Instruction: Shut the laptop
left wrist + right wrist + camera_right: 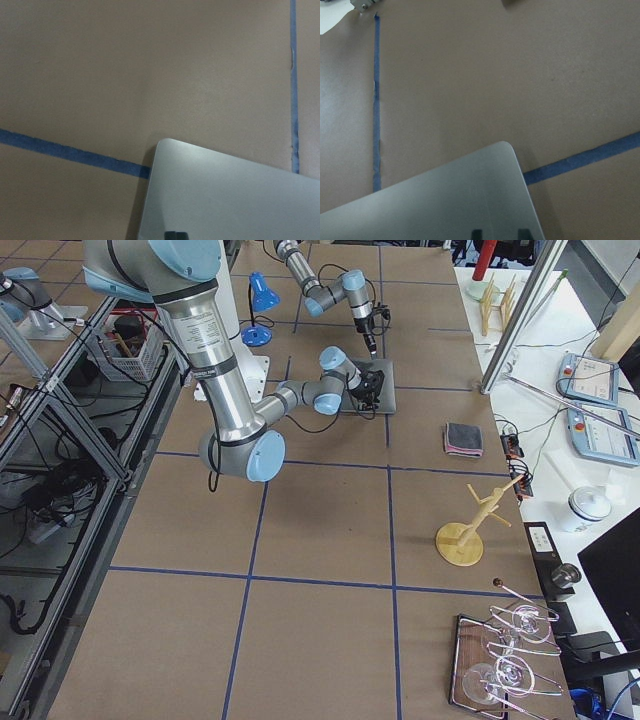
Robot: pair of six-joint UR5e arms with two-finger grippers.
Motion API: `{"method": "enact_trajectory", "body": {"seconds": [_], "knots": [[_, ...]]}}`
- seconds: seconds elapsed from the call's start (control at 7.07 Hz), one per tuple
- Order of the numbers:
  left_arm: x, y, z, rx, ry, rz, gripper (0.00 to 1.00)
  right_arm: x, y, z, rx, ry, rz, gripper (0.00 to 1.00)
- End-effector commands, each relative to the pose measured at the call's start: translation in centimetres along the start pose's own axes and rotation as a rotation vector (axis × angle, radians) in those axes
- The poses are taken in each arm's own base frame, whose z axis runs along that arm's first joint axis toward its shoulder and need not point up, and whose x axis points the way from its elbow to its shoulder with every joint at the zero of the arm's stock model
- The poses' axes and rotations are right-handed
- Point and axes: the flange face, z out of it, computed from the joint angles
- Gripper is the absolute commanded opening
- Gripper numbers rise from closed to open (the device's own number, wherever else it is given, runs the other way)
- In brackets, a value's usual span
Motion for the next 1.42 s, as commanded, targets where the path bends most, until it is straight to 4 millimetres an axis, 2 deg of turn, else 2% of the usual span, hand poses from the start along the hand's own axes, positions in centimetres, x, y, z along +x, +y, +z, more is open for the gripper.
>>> {"method": "enact_trajectory", "body": {"seconds": [0.0, 0.14, 0.28, 0.42, 0.57, 0.71, 0.85, 0.99, 1.13, 1.27], "knots": [[-0.7, 0.0, 0.1, -0.009, -0.016, 0.024, 0.99, -0.7, -0.4, -0.6, -0.084, 0.075, -0.003, 0.99], [-0.8, 0.2, 0.0, -0.037, -0.052, 0.018, 0.99, -0.6, -1.8, -1.9, -0.14, 0.121, -0.021, 0.99], [-0.8, 0.1, -1.8, -0.087, -0.093, 0.002, 0.99, -1.5, -2.2, -3.7, -0.152, 0.151, -0.094, 0.99], [-0.3, -1.0, -4.6, -0.122, -0.092, 0.043, 0.99, -2.5, -3.8, -5.9, -0.169, 0.164, -0.125, 0.99], [-0.7, -2.2, -6.2, -0.125, -0.101, 0.053, 0.99, -3.0, -5.8, -8.0, -0.214, 0.156, -0.098, 0.99], [-2.0, -2.7, -6.9, -0.147, -0.131, 0.038, 0.99, -2.3, -7.0, -8.5, -0.24, 0.177, -0.092, 0.99], [-3.7, -3.1, -8.8, -0.201, -0.169, 0.108, 0.99, -1.0, -7.6, -9.1, -0.271, 0.215, -0.18, 0.99], [-5.2, -3.9, -12.1, -0.239, -0.243, 0.185, 0.99, 0.9, -8.8, -10.8, -0.312, 0.261, -0.286, 0.99], [-7.0, -4.3, -15.1, -0.266, -0.294, 0.291, 0.99, 3.2, -10.8, -12.5, -0.365, 0.292, -0.366, 0.99], [-10.6, -5.0, -17.3, -0.275, -0.321, 0.344, 0.99, 6.5, -13.4, -14.4, -0.408, 0.294, -0.428, 0.99]]}}
